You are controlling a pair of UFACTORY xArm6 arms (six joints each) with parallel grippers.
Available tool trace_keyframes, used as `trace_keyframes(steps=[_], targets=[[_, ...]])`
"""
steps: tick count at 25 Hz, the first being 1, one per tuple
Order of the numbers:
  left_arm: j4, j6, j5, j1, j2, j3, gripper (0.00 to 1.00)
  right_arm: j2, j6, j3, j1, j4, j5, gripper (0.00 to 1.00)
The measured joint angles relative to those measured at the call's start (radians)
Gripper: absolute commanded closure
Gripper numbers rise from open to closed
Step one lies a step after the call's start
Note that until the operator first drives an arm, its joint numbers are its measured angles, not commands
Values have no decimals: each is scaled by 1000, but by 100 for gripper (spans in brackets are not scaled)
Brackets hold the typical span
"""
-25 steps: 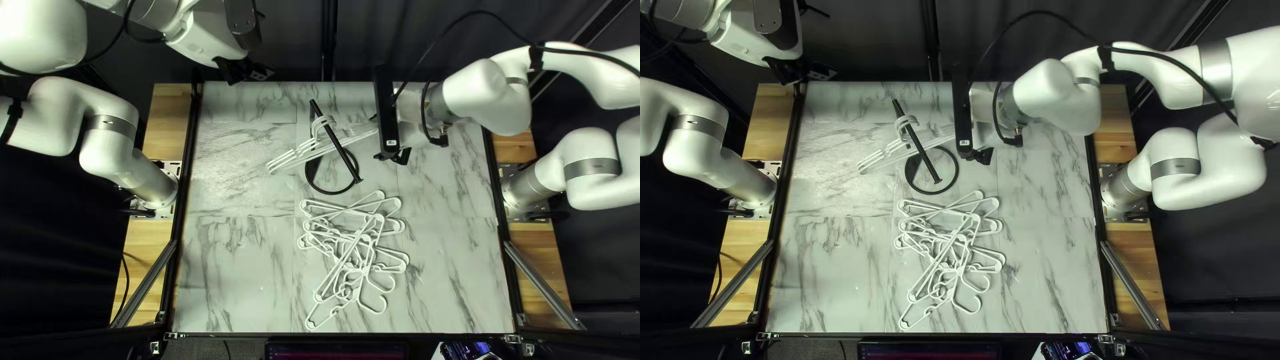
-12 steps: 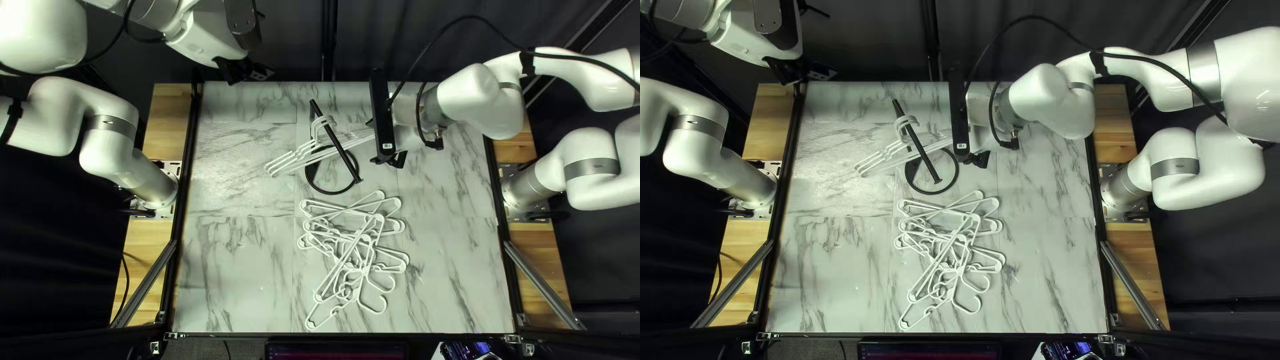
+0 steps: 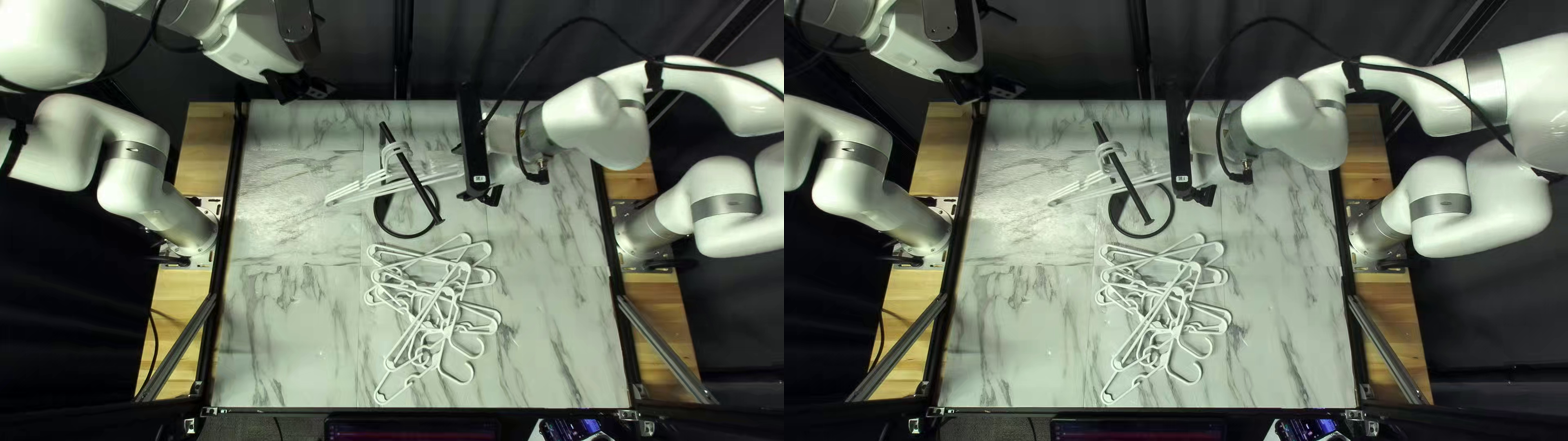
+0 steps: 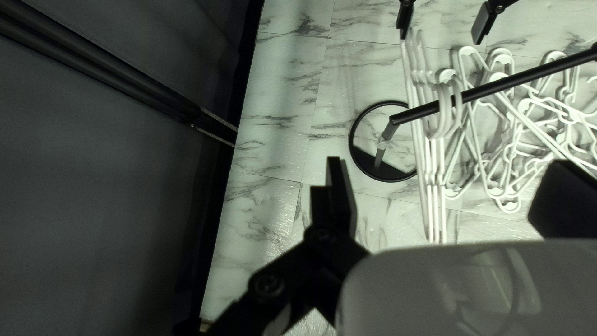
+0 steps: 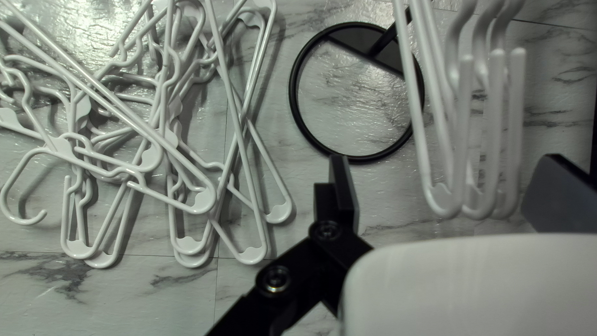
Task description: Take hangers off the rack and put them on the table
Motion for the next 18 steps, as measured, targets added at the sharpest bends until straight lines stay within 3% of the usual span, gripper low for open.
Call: trace_keyframes(steps=[18], targets=[[0,0,0,0,0,0,0,-34,56,-8,36,-34,37,0]])
